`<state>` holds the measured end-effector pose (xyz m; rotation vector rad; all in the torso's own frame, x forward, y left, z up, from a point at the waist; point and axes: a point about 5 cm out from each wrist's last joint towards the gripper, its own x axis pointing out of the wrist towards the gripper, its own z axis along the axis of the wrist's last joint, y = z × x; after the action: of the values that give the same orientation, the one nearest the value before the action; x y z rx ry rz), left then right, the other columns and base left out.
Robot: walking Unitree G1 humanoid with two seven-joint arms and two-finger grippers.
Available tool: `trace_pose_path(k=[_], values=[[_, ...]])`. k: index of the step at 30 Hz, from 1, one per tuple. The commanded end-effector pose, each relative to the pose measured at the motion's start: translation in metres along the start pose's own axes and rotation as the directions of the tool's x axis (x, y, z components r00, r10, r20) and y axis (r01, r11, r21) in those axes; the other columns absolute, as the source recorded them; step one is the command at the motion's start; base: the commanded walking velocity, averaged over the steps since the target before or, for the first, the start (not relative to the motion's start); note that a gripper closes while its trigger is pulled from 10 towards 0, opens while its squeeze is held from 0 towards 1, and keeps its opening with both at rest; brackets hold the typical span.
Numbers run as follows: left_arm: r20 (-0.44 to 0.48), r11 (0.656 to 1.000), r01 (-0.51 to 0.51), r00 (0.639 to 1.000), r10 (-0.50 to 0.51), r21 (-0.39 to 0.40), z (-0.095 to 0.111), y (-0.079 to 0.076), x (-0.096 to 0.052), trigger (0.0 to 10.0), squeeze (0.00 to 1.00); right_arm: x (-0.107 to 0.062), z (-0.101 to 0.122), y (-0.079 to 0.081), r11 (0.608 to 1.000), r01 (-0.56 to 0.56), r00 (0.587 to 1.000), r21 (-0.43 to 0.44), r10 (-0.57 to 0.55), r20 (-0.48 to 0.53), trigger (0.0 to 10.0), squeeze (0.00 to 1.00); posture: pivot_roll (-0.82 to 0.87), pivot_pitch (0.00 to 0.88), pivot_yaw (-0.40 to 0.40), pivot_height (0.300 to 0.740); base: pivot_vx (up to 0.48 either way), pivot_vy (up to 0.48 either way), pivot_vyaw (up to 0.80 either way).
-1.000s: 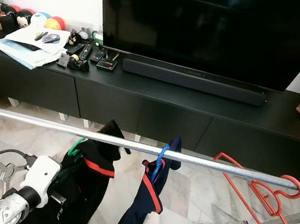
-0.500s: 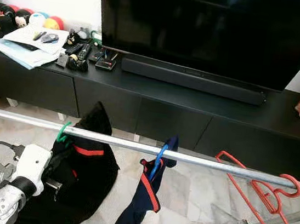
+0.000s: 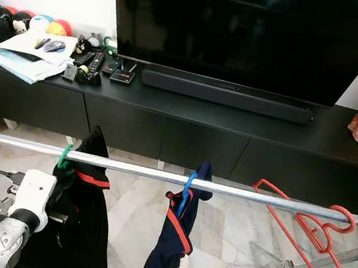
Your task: Hang hanger
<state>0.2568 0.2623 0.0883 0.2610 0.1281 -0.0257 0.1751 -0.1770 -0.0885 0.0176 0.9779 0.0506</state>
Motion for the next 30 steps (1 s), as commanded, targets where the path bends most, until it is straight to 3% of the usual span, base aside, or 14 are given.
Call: trace_pose_path(k=[1,14,15,17,18,19,30], values=[[-0.085,1.000,-0.002,0.996,0.001,-0.007,-0.013,0.003,-0.005,10.0,0.00,-0.001,-0.005,-0.002,1.000,0.002,1.000,-0.004,-0.002,-0.018,10.0,0.00,0.00,0.092,-0.053,0.740,0.000,0.000,0.00],[-0.114,0.999,0.020,0.993,-0.024,-0.038,-0.019,-0.001,-0.023,10.0,0.00,-0.001,-0.005,-0.001,1.000,0.006,1.000,0.002,-0.006,-0.016,10.0,0.00,0.02,0.105,-0.048,0.740,0.000,0.000,0.00],[-0.106,0.999,0.024,0.994,-0.029,-0.044,-0.018,-0.005,-0.022,10.0,0.24,-0.001,-0.005,-0.001,1.000,0.004,1.000,0.002,-0.004,-0.016,10.0,0.00,0.01,0.104,-0.048,0.740,0.000,0.000,0.00],[-0.104,0.999,0.027,0.994,-0.031,-0.046,-0.018,-0.006,-0.021,10.0,0.24,-0.001,-0.005,-0.001,1.000,0.004,1.000,0.002,-0.004,-0.015,10.0,0.00,0.01,0.104,-0.048,0.740,0.000,0.000,0.00],[-0.100,0.998,0.030,0.994,-0.035,-0.050,-0.017,-0.008,-0.020,10.0,0.96,-0.001,-0.005,-0.001,1.000,0.004,1.000,0.002,-0.004,-0.015,10.0,0.00,0.01,0.105,-0.047,0.740,0.000,0.000,0.00],[-0.096,0.998,0.034,0.995,-0.039,-0.060,-0.016,-0.009,-0.019,10.0,1.00,-0.001,-0.005,-0.001,1.000,0.004,1.000,0.002,-0.004,-0.015,10.0,0.00,0.01,0.105,-0.046,0.740,0.000,0.000,0.00],[-0.070,0.998,0.009,0.997,-0.014,-0.065,-0.010,-0.005,-0.016,10.0,1.00,-0.001,-0.005,-0.001,1.000,0.007,1.000,0.007,-0.007,-0.015,10.0,0.00,0.02,0.108,-0.045,0.740,0.000,0.000,0.00]])
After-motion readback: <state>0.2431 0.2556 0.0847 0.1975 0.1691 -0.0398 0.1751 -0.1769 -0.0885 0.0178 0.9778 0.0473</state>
